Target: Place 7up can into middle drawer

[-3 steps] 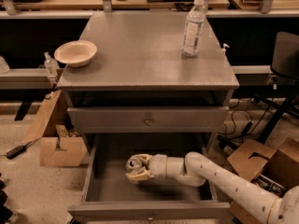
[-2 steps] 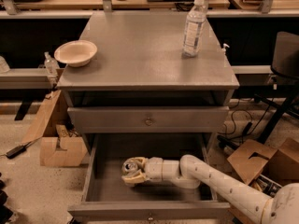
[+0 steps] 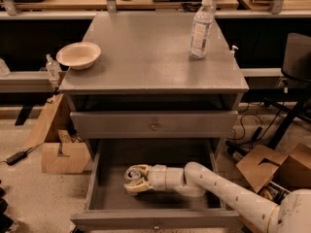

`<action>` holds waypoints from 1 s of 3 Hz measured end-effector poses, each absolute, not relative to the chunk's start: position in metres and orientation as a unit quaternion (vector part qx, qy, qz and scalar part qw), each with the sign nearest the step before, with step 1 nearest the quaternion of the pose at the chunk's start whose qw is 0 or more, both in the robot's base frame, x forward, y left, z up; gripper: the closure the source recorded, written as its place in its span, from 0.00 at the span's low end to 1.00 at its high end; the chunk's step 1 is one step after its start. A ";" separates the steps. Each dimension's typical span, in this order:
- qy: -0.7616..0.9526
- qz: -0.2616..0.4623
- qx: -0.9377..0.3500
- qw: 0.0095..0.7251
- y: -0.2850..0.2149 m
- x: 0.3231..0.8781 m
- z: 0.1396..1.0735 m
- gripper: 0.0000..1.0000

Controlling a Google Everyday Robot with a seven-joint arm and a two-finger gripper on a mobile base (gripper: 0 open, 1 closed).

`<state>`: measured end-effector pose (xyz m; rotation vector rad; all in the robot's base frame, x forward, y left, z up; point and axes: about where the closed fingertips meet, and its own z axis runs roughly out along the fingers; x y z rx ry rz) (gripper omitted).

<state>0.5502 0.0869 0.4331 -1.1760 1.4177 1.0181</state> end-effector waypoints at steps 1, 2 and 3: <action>0.584 0.421 -0.486 0.495 0.089 0.550 0.433 0.50; 0.583 0.423 -0.486 0.494 0.092 0.548 0.434 0.19; 0.582 0.425 -0.487 0.494 0.093 0.548 0.434 0.00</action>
Offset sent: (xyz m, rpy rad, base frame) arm -0.0006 0.0015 0.0001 0.0012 0.0004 0.0024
